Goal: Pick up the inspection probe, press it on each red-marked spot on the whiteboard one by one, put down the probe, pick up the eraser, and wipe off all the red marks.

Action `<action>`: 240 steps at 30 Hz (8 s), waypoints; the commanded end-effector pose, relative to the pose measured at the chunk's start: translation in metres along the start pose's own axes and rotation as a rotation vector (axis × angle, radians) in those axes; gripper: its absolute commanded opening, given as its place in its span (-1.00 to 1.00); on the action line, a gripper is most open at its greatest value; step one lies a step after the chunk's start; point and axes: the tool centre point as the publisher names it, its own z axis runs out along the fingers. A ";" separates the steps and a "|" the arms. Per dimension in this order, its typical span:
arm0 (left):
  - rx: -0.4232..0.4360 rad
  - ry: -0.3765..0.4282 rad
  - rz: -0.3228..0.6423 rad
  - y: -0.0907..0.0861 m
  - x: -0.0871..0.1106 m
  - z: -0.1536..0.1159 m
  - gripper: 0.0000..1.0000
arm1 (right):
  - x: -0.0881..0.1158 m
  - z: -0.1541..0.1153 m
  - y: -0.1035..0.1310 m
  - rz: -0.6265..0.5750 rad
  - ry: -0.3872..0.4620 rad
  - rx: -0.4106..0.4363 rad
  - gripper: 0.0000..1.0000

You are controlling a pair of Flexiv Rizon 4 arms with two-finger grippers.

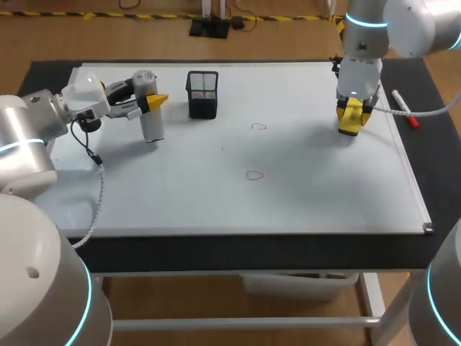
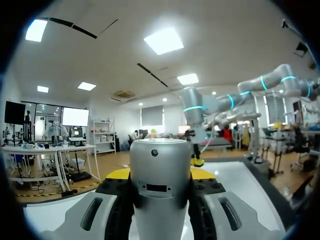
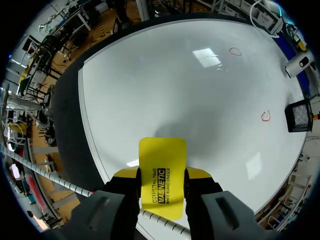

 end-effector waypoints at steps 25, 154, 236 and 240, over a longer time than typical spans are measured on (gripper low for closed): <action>-0.003 0.005 -0.002 -0.003 0.000 -0.002 -1.00 | -0.075 -0.009 0.033 -0.174 0.003 0.022 -1.00; -0.003 0.005 -0.002 -0.003 0.000 -0.002 -1.00 | -0.053 -0.011 0.033 -0.093 -0.037 0.069 -1.00; 0.062 0.395 -0.035 -0.005 0.190 0.107 -1.00 | 0.020 0.002 0.010 0.022 -0.086 0.009 -1.00; 0.055 0.424 -0.044 0.000 0.199 0.119 -1.00 | 0.020 0.002 0.010 0.022 -0.086 0.009 -1.00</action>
